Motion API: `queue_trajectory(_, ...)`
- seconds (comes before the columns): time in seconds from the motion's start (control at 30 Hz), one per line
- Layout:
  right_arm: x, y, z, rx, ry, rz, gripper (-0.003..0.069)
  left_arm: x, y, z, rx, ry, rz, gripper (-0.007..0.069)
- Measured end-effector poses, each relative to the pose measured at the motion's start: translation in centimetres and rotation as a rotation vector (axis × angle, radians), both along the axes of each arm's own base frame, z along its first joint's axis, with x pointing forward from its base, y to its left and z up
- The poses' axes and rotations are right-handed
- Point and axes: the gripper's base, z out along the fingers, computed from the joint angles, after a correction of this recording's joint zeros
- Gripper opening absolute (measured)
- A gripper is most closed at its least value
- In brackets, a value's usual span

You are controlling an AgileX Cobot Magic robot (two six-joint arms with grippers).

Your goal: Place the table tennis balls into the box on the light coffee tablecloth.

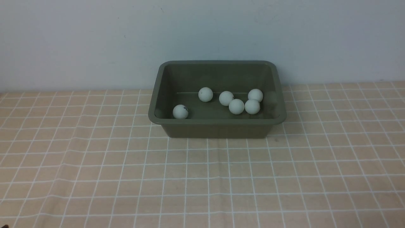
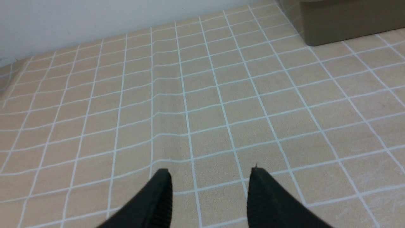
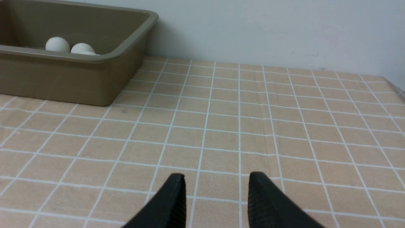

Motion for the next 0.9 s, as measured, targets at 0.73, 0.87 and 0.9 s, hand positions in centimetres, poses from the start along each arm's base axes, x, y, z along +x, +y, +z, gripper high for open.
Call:
queue_trajectory(0.73,0.0,0.0,0.0,0.0,0.001,0.0,0.0263,0.2,0.8,-1.9,-0.011,0.048,0.095,0.0266)
queue_trajectory(0.87,0.0,0.0,0.0,0.0,0.001,0.0,0.0263,0.4,0.8,-2.0,-0.022,0.012,0.106,0.0266)
queue_trajectory(0.9,0.0,0.0,0.0,0.0,0.001,0.0,0.0263,0.4,0.9,-2.0,-0.022,0.007,0.106,0.0266)
